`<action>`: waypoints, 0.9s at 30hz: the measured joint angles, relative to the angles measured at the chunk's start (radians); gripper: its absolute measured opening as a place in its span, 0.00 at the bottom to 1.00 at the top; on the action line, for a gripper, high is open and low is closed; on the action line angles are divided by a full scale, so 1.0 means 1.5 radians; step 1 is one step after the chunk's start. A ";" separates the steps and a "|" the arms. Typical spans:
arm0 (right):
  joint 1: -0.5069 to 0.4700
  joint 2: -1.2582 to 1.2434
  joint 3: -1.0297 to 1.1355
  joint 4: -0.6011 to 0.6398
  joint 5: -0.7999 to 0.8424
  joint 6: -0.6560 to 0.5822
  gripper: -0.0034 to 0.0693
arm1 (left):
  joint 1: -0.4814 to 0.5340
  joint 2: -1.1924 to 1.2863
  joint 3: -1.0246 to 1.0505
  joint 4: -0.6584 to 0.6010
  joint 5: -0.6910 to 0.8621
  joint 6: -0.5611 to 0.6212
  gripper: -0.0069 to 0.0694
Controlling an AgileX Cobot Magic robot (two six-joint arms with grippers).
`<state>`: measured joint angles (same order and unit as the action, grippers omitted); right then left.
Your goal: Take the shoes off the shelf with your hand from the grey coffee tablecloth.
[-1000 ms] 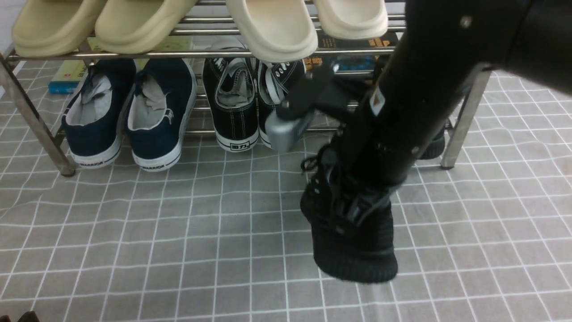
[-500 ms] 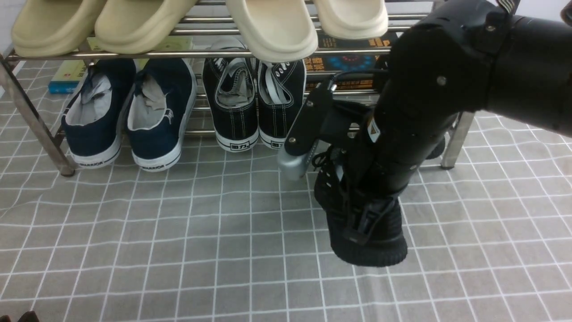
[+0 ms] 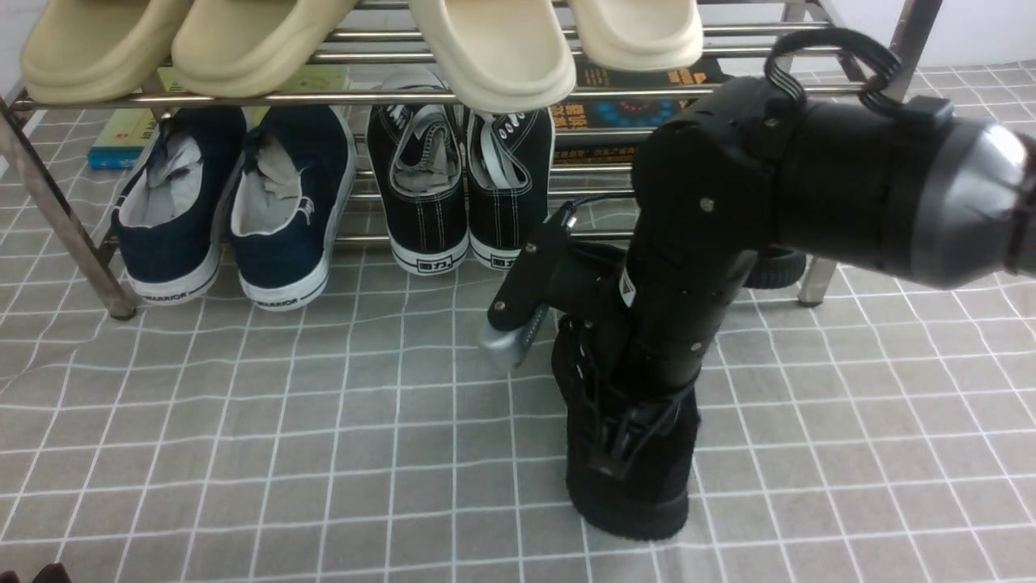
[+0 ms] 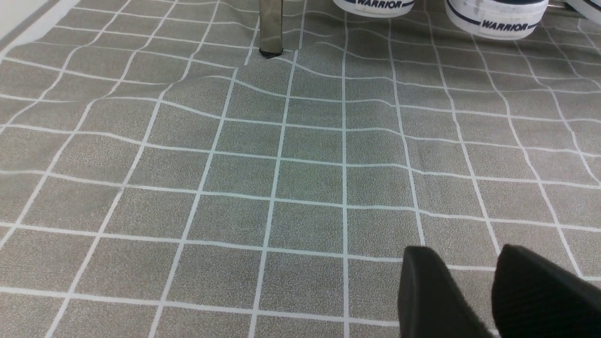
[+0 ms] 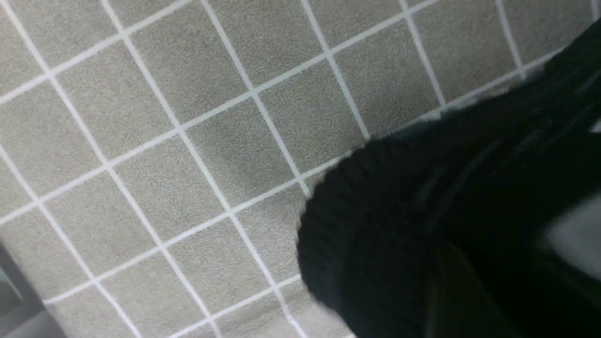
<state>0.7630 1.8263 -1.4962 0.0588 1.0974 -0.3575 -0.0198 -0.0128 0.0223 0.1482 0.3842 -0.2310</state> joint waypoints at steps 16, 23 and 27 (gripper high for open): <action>-0.142 -0.022 -0.135 -0.160 -0.044 0.244 0.70 | 0.000 0.000 0.000 0.001 0.000 0.000 0.41; -0.223 0.018 -0.135 -0.168 -0.182 0.281 0.70 | 0.000 0.000 0.000 0.001 0.000 0.000 0.41; -0.233 0.049 -0.135 -0.169 -0.184 0.282 0.70 | 0.000 0.000 0.000 0.001 0.000 0.000 0.41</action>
<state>0.4135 1.8991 -1.6994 -0.1943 0.8208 0.0658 -0.0198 -0.0128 0.0223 0.1492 0.3842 -0.2310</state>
